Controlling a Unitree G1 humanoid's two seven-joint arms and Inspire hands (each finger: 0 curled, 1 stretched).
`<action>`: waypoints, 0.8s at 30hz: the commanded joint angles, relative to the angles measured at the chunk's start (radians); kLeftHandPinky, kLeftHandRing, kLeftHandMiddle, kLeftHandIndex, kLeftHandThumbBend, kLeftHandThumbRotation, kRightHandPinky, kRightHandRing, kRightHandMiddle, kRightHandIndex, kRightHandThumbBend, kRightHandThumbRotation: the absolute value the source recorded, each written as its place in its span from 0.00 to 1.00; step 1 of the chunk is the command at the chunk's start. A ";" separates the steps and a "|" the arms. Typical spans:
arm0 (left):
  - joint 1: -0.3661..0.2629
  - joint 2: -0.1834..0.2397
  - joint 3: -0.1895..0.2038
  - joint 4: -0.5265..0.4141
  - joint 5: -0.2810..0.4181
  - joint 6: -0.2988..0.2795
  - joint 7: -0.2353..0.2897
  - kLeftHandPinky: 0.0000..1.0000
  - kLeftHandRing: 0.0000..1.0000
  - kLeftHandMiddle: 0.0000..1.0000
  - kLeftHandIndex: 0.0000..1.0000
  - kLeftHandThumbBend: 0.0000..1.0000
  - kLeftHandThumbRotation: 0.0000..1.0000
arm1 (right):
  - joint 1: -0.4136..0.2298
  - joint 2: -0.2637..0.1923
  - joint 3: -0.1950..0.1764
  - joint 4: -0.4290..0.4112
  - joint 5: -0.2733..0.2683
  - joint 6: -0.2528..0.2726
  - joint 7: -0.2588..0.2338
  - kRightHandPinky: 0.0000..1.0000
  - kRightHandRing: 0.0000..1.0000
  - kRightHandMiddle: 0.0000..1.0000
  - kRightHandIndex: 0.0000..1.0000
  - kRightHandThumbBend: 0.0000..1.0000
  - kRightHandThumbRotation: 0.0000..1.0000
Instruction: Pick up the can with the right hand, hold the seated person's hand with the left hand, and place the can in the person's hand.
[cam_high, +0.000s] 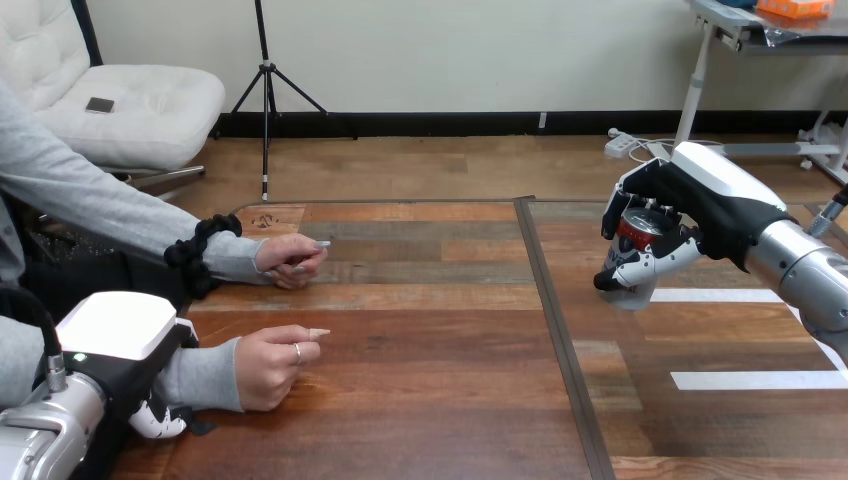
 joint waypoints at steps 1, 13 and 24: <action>-0.047 0.005 -0.017 0.026 -0.002 0.007 0.009 0.47 0.59 0.65 0.67 1.00 0.15 | -0.034 -0.036 -0.043 -0.038 0.030 -0.018 -0.008 0.33 0.36 0.40 0.42 0.75 0.00; -0.042 -0.008 -0.004 0.025 -0.059 -0.014 0.046 0.35 0.47 0.56 0.59 0.97 0.02 | -0.035 -0.037 -0.040 -0.040 0.025 -0.016 -0.013 0.33 0.37 0.41 0.42 0.75 0.00; -0.037 -0.014 0.012 0.046 -0.144 -0.084 0.117 0.25 0.33 0.42 0.46 0.90 0.00 | -0.035 -0.037 -0.039 -0.040 0.024 -0.010 -0.009 0.34 0.38 0.41 0.42 0.75 0.00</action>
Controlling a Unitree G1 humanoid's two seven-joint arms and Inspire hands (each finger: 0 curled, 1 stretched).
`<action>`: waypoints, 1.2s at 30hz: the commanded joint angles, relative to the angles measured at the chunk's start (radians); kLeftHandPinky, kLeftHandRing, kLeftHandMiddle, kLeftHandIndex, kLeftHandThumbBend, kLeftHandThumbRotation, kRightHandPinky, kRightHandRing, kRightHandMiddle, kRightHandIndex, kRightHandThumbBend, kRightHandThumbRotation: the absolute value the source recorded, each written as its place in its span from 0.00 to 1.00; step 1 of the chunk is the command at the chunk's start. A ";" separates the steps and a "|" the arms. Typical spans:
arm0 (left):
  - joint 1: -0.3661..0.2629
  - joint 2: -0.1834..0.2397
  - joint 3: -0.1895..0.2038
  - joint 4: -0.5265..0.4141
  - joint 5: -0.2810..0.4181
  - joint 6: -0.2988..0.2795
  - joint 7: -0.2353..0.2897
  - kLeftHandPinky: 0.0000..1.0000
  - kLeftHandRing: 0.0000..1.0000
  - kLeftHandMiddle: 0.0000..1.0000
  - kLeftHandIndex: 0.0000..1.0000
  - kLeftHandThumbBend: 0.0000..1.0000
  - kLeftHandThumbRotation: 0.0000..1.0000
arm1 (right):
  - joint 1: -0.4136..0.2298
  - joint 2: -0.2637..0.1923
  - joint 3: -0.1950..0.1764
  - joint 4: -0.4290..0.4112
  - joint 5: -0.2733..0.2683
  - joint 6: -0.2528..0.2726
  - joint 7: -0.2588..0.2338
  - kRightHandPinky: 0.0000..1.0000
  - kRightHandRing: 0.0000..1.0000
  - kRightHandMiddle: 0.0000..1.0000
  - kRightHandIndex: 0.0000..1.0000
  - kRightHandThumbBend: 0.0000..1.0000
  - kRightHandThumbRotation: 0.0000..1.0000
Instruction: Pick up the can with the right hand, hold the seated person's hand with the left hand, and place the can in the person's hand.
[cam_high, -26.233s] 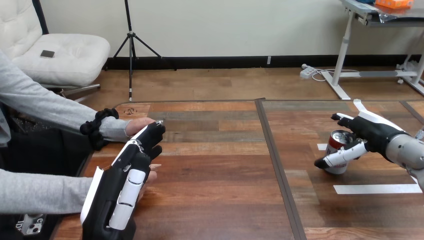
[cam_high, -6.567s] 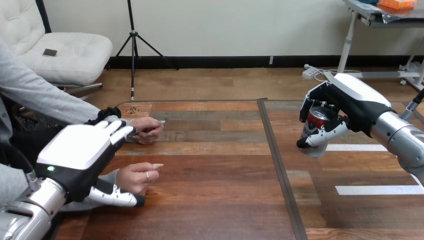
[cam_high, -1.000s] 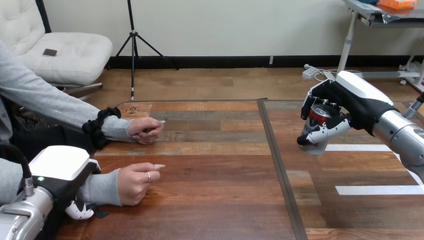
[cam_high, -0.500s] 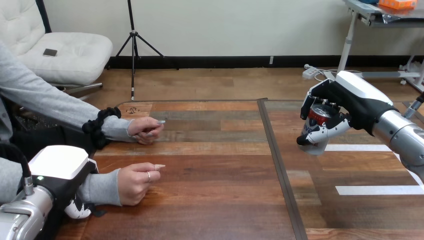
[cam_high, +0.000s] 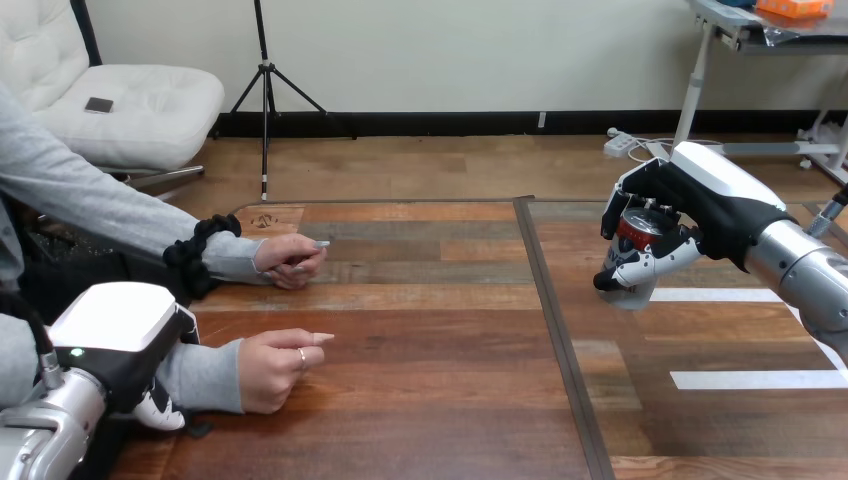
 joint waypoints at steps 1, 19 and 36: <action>-0.030 -0.011 0.011 0.018 -0.041 -0.047 0.040 0.24 0.32 0.41 0.45 0.90 0.00 | -0.035 -0.037 -0.039 -0.041 0.023 -0.009 -0.010 0.34 0.38 0.41 0.42 0.75 0.00; -0.037 0.004 0.009 0.052 -0.095 -0.145 0.109 0.24 0.31 0.38 0.42 0.86 0.00 | -0.038 -0.036 -0.037 -0.036 0.021 0.000 -0.007 0.33 0.37 0.41 0.42 0.75 0.00; -0.032 0.010 0.028 0.028 -0.125 -0.173 0.115 0.26 0.33 0.39 0.44 0.87 0.00 | -0.040 -0.034 -0.032 -0.031 0.014 0.003 -0.016 0.34 0.37 0.42 0.42 0.75 0.00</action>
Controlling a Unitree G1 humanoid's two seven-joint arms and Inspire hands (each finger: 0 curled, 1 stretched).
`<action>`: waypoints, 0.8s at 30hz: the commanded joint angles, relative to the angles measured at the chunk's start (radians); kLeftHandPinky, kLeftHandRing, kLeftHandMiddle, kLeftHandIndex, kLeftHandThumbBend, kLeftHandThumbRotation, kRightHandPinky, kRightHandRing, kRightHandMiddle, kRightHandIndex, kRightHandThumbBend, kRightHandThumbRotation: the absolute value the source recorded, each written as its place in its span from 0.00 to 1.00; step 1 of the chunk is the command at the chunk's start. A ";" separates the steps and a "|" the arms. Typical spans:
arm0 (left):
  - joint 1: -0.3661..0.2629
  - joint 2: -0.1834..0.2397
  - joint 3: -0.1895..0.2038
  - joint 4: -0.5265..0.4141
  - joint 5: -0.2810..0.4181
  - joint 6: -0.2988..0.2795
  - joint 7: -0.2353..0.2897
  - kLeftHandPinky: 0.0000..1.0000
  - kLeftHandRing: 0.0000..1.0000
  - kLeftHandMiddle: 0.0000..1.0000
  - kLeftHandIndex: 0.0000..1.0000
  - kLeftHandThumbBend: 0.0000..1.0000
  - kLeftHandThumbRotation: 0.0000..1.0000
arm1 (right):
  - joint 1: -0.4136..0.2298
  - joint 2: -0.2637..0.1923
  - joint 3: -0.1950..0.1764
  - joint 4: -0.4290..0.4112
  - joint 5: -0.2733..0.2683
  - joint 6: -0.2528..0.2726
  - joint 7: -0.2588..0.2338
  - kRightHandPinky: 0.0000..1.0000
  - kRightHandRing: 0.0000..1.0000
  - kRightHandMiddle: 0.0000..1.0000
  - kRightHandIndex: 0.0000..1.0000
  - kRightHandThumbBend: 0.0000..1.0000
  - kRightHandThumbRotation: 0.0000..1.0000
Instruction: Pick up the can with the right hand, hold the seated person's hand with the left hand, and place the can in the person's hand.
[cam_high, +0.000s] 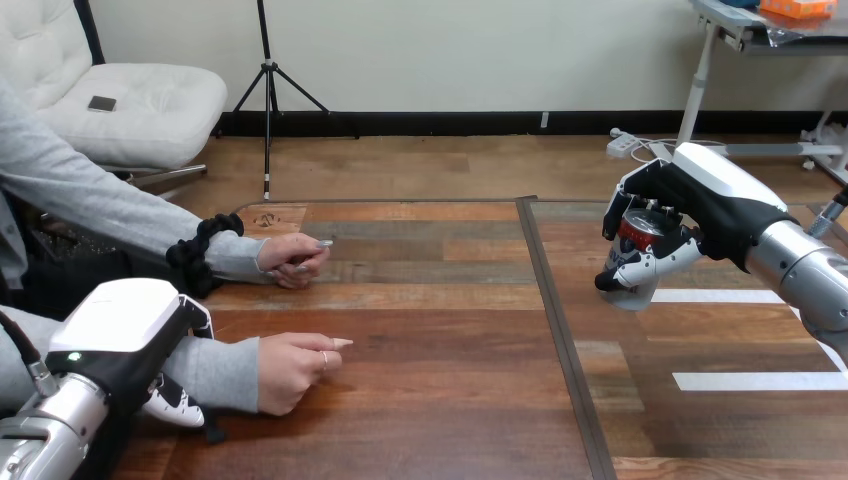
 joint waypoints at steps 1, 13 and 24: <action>-0.032 0.009 0.021 -0.036 -0.016 -0.042 0.033 0.26 0.33 0.39 0.44 0.88 0.00 | -0.040 -0.033 -0.032 -0.030 0.015 -0.007 -0.017 0.34 0.38 0.42 0.42 0.75 0.00; -0.024 0.010 0.056 -0.047 -0.068 -0.089 0.034 0.18 0.24 0.32 0.43 0.92 0.00 | -0.042 -0.029 -0.034 -0.026 0.020 -0.012 -0.012 0.34 0.37 0.42 0.42 0.75 0.00; -0.019 0.013 0.074 -0.065 -0.077 -0.096 0.039 0.16 0.22 0.30 0.43 0.94 0.00 | -0.046 -0.029 -0.028 -0.025 0.010 -0.005 -0.019 0.35 0.38 0.42 0.42 0.76 0.00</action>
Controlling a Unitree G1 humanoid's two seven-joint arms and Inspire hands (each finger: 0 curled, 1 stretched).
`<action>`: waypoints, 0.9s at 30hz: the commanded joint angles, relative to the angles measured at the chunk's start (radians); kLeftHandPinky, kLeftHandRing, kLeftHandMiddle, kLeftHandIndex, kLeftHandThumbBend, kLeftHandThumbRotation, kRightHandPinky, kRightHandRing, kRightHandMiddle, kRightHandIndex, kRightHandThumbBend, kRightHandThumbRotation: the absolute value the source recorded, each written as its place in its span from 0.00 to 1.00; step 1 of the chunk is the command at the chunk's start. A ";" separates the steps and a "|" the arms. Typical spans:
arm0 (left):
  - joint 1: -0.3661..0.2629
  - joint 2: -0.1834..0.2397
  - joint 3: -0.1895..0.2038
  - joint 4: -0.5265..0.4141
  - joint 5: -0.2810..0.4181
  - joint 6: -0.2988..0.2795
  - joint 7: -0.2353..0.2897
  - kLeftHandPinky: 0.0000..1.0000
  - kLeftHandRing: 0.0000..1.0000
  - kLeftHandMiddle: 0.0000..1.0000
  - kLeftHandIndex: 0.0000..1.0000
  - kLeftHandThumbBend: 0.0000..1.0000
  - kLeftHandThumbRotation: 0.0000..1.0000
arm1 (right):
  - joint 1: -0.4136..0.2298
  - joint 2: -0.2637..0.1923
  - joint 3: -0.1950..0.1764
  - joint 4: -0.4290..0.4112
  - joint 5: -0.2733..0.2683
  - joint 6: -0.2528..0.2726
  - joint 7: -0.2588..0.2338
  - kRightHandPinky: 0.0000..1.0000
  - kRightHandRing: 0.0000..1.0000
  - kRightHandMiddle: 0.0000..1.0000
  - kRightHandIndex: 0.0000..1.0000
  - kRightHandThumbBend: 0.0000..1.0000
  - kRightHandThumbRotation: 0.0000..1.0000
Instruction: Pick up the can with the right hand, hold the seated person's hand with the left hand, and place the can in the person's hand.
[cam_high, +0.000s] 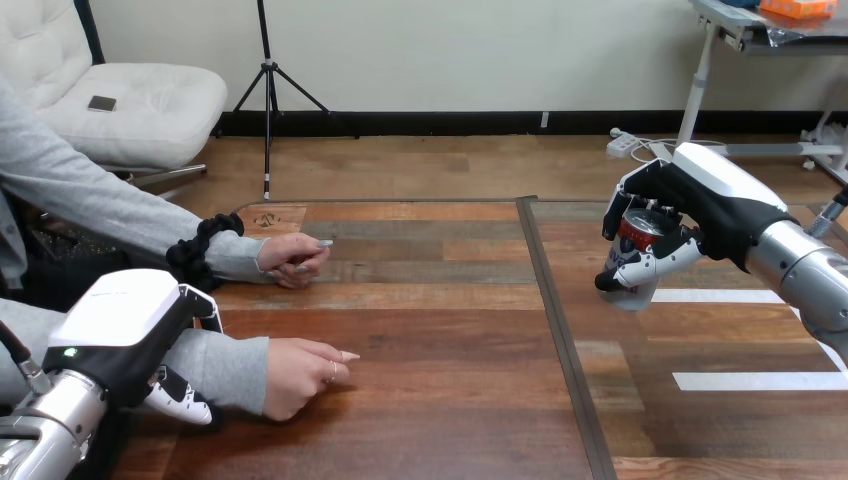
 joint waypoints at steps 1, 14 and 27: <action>-0.030 0.012 0.045 -0.066 -0.030 -0.023 0.021 0.16 0.22 0.30 0.43 0.94 0.00 | -0.046 -0.029 -0.027 -0.025 0.010 -0.006 -0.019 0.35 0.38 0.42 0.42 0.76 0.00; -0.022 0.012 0.064 -0.107 -0.025 -0.022 0.026 0.16 0.22 0.30 0.43 0.94 0.00 | -0.048 -0.030 -0.024 -0.030 0.003 0.004 -0.016 0.34 0.38 0.42 0.43 0.75 0.00; -0.016 0.008 0.083 -0.150 -0.038 -0.002 0.003 0.20 0.27 0.36 0.43 0.90 0.00 | -0.048 -0.029 -0.023 -0.028 0.002 0.007 -0.016 0.34 0.38 0.42 0.43 0.75 0.00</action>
